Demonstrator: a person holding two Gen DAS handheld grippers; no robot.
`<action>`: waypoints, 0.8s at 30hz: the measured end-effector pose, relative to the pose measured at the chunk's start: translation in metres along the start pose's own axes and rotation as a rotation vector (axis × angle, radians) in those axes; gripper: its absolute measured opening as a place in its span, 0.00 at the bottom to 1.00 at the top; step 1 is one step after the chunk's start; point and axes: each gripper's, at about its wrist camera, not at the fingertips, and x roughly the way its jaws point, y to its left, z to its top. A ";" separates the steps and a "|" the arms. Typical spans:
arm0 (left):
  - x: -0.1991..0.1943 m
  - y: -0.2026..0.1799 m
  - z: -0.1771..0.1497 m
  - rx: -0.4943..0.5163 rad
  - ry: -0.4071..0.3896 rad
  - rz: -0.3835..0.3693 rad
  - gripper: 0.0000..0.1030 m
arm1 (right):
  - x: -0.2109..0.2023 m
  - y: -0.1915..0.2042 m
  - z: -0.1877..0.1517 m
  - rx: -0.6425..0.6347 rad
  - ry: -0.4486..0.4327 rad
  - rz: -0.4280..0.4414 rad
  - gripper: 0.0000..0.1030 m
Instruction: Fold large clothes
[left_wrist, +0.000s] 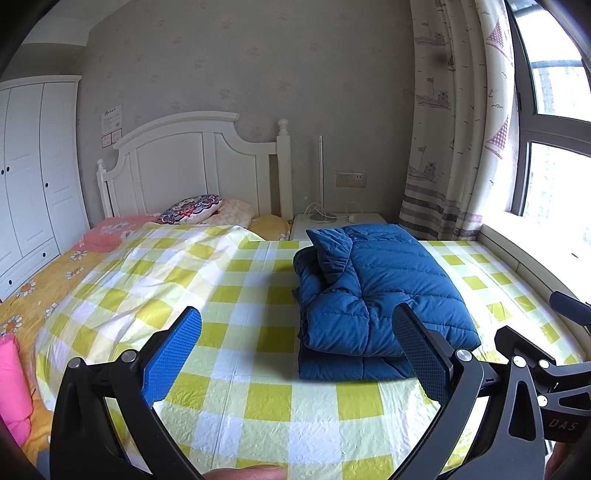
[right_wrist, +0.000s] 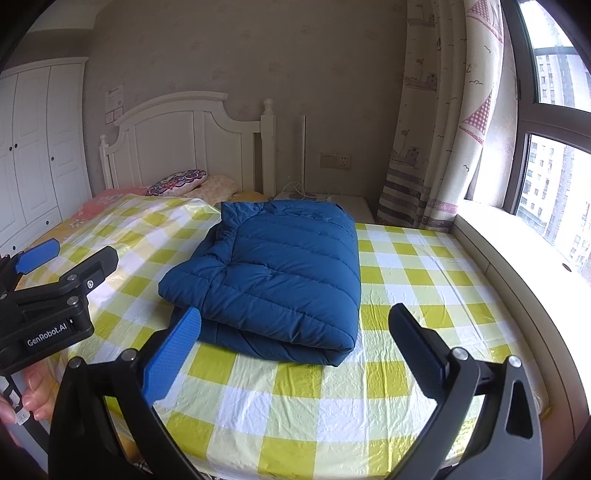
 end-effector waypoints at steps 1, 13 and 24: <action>0.000 0.000 0.000 0.003 -0.001 -0.001 0.96 | 0.000 0.000 0.000 0.000 0.000 0.001 0.98; 0.001 -0.009 -0.002 0.038 -0.002 0.001 0.96 | 0.005 0.001 -0.002 0.001 0.009 0.010 0.98; 0.001 -0.012 -0.003 0.049 -0.002 0.002 0.96 | 0.006 0.003 -0.003 0.002 0.012 0.010 0.98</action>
